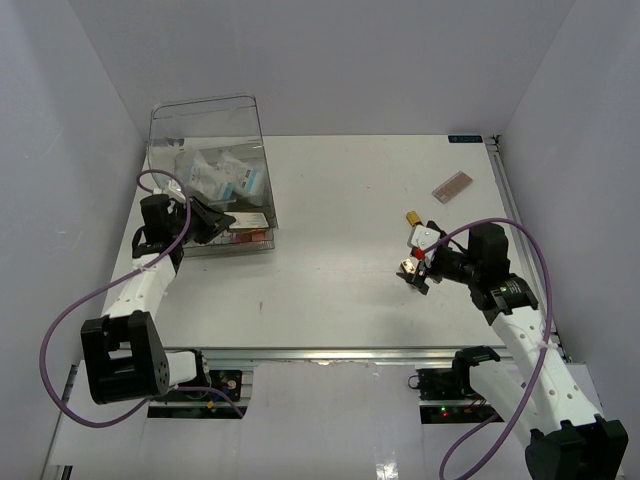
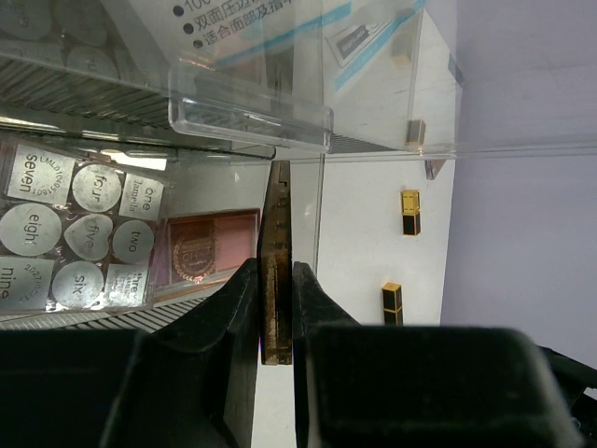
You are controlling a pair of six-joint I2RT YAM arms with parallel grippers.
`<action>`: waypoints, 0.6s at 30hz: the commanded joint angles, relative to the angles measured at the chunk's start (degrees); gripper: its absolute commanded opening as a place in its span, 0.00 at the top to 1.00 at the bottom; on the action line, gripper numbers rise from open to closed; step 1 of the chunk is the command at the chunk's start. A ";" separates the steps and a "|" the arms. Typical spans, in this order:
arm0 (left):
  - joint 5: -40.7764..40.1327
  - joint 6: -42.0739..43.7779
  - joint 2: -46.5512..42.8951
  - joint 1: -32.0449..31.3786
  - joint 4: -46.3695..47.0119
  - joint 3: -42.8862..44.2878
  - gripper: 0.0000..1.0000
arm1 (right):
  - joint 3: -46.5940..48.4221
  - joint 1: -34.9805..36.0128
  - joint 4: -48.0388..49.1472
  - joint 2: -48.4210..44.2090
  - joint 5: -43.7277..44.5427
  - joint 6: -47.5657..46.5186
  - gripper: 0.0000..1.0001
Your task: Organize the makeup
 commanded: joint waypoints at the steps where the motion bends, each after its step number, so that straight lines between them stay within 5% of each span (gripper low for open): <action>1: 1.71 -0.09 0.86 0.55 2.27 3.49 1.00 | -0.10 -0.40 0.98 0.16 -1.04 -0.40 0.10; 18: 6.65 3.50 0.06 2.59 -0.21 1.77 1.00 | -0.10 -0.35 0.98 0.28 -1.28 -0.49 0.10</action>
